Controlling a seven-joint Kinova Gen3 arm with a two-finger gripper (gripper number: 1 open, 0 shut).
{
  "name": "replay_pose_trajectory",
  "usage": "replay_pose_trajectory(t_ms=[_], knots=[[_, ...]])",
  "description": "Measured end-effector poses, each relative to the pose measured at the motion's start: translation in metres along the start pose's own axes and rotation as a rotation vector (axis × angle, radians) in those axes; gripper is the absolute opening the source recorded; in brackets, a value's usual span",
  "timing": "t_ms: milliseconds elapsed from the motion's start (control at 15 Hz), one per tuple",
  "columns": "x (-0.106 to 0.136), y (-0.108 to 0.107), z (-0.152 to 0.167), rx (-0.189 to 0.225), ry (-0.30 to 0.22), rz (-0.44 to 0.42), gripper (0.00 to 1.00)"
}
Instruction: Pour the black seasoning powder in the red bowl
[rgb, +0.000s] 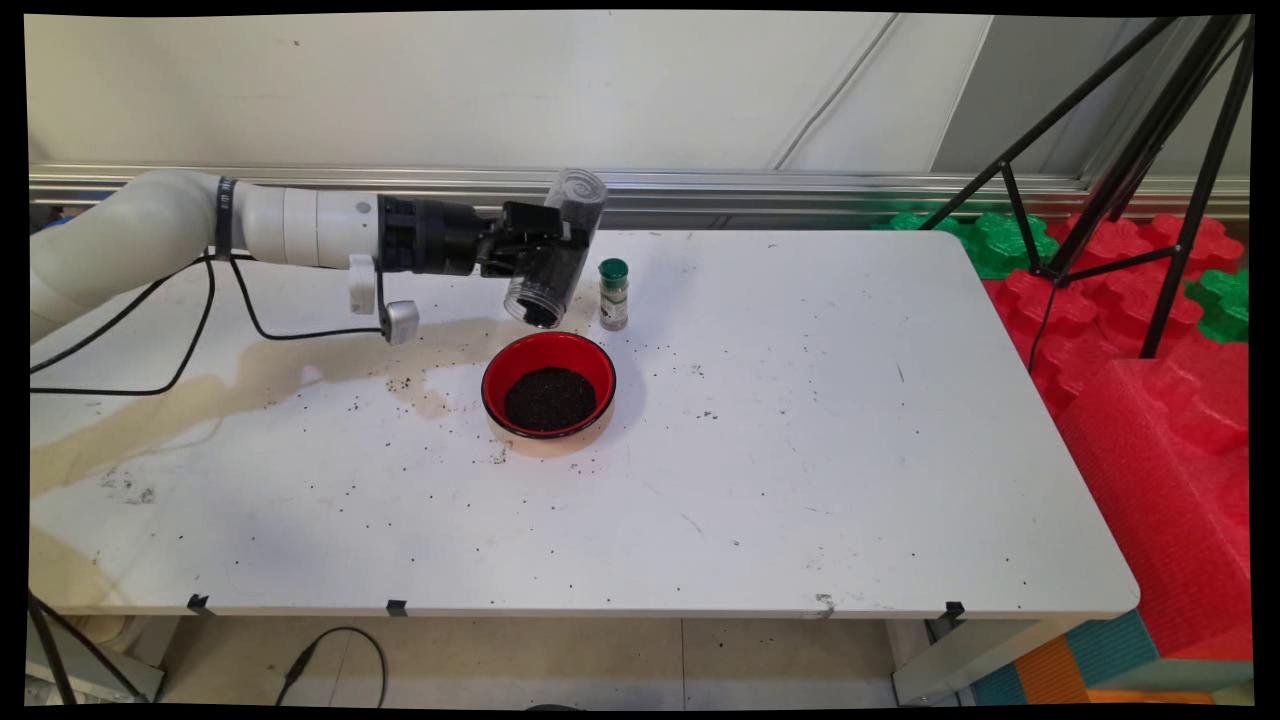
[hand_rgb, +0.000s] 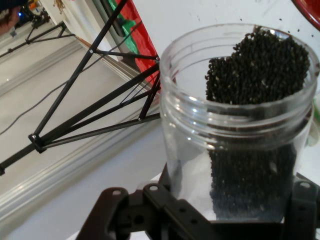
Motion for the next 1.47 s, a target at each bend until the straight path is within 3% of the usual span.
replay_pose_trajectory(t_ms=[933,1467], knots=[[-0.006,-0.003,-0.015,0.004,-0.011,-0.233,0.00],[-0.017,-0.010,-0.030,0.014,-0.011,-0.500,0.00]])
